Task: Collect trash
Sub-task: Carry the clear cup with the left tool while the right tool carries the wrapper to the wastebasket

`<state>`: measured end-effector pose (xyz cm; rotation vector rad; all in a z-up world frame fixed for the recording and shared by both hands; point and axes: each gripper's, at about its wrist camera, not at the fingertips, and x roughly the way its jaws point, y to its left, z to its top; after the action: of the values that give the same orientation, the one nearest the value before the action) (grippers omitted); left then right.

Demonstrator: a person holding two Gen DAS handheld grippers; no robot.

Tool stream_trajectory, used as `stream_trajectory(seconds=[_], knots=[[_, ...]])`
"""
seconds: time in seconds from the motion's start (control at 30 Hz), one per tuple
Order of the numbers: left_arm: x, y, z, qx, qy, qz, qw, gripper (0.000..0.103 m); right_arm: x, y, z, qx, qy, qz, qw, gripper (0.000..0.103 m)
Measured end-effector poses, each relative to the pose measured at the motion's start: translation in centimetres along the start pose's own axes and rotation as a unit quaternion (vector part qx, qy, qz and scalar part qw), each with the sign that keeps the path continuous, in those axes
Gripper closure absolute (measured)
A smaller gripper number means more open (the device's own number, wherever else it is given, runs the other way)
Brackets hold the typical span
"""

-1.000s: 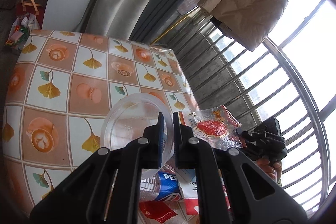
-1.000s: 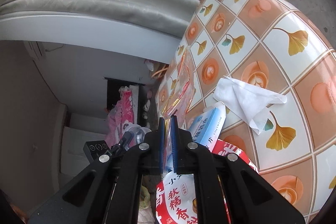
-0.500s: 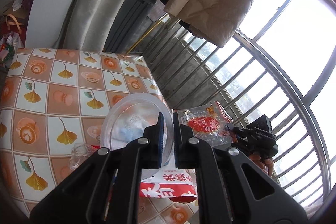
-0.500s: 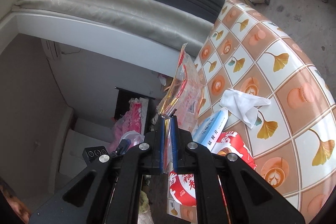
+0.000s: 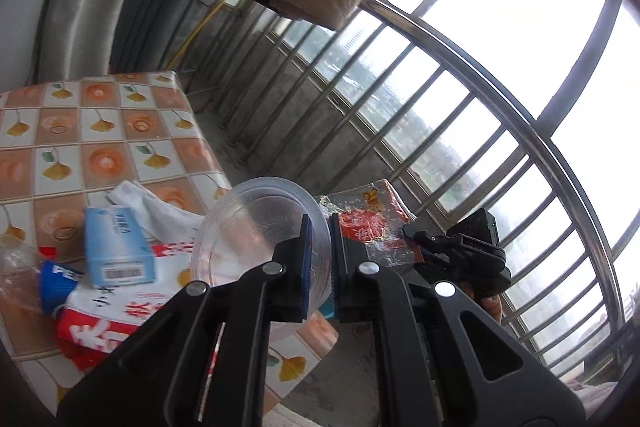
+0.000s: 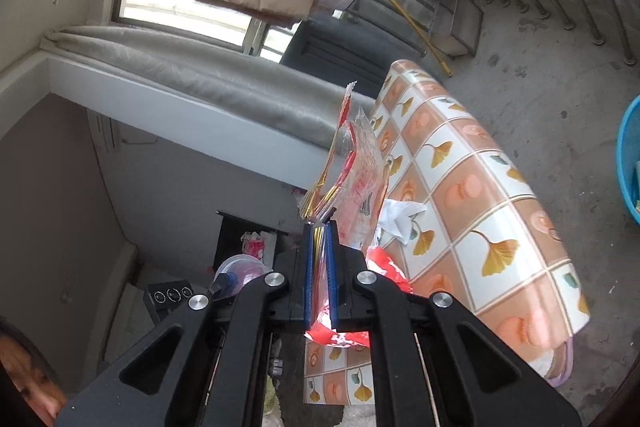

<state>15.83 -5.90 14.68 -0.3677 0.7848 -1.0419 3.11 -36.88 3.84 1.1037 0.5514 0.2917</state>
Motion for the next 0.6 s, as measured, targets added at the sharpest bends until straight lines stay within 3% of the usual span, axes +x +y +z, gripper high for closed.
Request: stream_trajectory(seconds=[0.27, 0.43, 0.6], knots=[[13.5, -6.9, -2.9, 0.037, 0.103, -0.041, 0.9931, 0.097, -10.6, -5.8, -1.2, 0.029, -0.083, -0.077, 0.993, 0.097], [24.0, -9.9, -5.5, 0.046, 0.18, -0.042, 0.9818, 0.097, -15.1, -10.7, -1.5, 0.066, -0.132, -0.138, 0.979, 0.097], [33.8, -11.7, -8.7, 0.059, 0.251, -0.027, 0.9658, 0.097, -17.1, -16.1, -0.4, 0.11, -0.152, -0.18, 0.966, 0.096]])
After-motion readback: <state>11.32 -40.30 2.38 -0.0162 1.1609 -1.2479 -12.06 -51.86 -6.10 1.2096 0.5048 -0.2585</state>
